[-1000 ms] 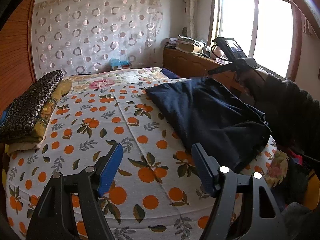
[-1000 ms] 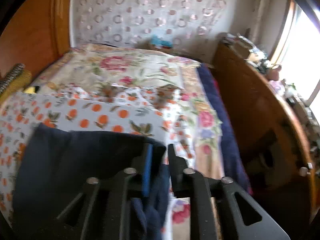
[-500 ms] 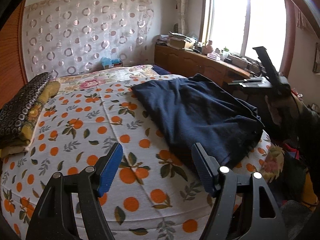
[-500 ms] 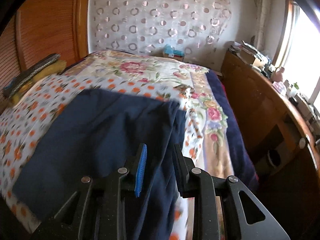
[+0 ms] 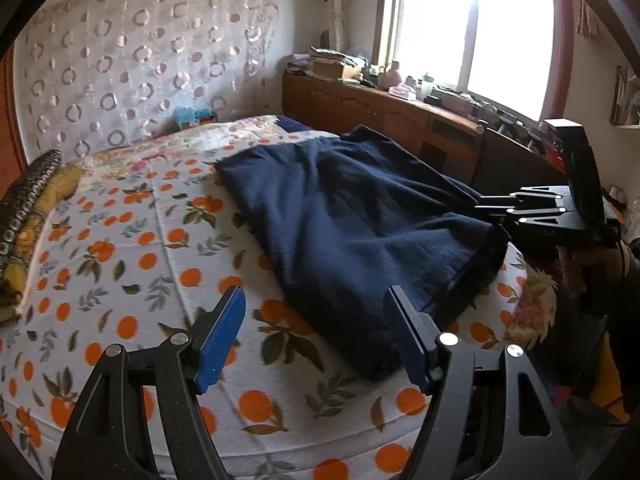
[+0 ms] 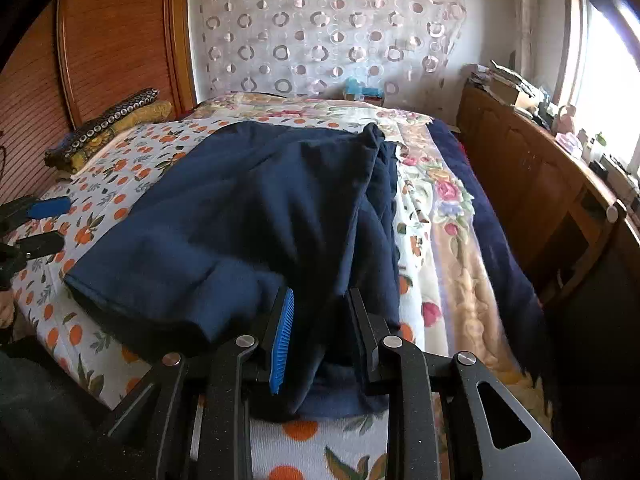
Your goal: Fold small clothes
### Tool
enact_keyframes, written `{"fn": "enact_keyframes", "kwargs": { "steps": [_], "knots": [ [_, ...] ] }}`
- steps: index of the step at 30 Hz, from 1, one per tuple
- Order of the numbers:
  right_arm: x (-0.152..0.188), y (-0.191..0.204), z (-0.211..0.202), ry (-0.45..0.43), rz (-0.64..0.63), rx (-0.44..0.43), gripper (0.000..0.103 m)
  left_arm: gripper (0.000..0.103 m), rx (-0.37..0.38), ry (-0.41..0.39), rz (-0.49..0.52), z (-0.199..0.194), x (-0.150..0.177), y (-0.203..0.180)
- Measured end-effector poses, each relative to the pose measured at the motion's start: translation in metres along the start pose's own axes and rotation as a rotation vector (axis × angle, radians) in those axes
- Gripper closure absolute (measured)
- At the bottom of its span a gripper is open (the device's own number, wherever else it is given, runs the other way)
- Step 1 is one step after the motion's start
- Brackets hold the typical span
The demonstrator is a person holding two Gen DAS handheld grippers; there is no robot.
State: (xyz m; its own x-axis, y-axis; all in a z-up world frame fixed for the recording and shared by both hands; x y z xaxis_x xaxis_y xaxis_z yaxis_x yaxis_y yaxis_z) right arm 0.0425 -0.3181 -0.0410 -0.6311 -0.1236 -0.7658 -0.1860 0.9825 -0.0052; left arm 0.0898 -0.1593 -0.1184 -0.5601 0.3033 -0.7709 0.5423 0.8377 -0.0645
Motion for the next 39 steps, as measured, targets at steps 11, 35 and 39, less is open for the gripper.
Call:
{"fn": "enact_keyframes", "kwargs": {
  "steps": [11,35,39],
  "knots": [
    [0.012,0.018,0.006,0.005,-0.062,-0.001,0.097,0.024,0.030,0.048,0.026,0.016,0.001,-0.014],
    [0.016,-0.008,-0.016,-0.027,0.015,0.051,0.100,0.024,0.016,0.096,0.039,0.027,0.007,-0.017],
    [0.017,-0.008,-0.013,-0.018,0.012,0.074,0.092,0.024,0.018,0.109,0.037,0.030,0.010,-0.017]
  ]
}}
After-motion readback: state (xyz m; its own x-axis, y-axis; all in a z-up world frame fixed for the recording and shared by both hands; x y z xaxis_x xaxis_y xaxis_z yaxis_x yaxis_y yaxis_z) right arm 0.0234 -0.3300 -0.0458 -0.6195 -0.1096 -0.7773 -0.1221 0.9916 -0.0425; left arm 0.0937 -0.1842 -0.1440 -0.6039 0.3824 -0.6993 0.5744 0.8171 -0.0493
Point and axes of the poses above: each gripper's, at about its wrist camera, not at the fingertips, and z roughly the way its jaws point, y to its left, x to its underside, the point moved 7 cm from there along z, roughly the way its jaws point, and after that the axes turned 3 degrees about z, right-handed, at the moved point
